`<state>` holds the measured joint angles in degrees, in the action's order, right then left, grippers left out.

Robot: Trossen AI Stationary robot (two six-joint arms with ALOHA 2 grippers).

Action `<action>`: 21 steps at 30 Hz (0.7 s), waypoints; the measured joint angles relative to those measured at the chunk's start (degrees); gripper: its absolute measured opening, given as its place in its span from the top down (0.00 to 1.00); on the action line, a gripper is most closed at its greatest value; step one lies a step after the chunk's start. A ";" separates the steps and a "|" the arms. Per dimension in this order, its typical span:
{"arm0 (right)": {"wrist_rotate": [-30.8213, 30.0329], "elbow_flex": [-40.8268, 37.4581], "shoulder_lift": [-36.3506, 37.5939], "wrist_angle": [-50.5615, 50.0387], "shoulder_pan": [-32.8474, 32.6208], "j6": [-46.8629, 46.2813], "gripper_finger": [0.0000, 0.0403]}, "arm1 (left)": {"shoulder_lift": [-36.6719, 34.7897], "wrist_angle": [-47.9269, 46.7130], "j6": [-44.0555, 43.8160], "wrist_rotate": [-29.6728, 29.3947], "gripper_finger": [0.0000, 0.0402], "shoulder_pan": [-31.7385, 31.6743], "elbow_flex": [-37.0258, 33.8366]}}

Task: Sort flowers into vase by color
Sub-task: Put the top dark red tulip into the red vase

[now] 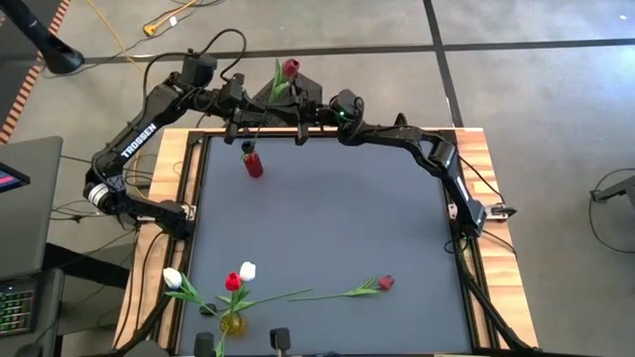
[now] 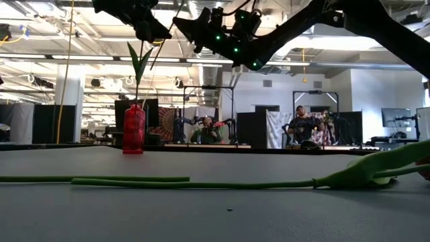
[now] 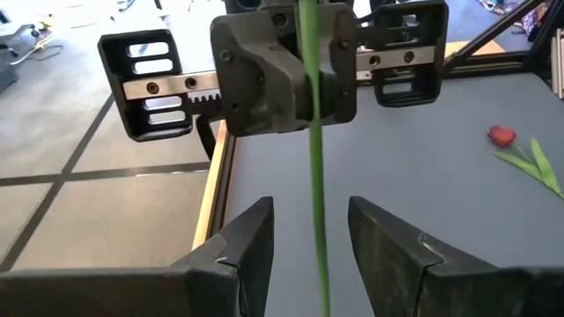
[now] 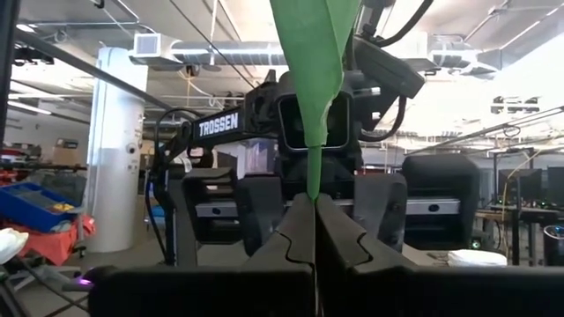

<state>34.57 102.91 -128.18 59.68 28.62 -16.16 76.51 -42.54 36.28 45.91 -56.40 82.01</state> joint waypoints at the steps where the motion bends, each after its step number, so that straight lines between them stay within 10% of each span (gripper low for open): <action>1: 0.00 0.00 0.00 0.00 0.07 0.00 0.95 | 0.00 0.00 -0.03 0.00 0.66 0.00 -0.01; 21: 0.02 0.00 -0.02 -0.33 -1.15 -0.33 0.88 | 0.00 -0.60 -0.22 -0.50 0.99 2.36 -0.04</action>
<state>34.59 102.91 -128.20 59.35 27.48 -16.49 76.51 -43.13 36.06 45.41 -54.04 81.97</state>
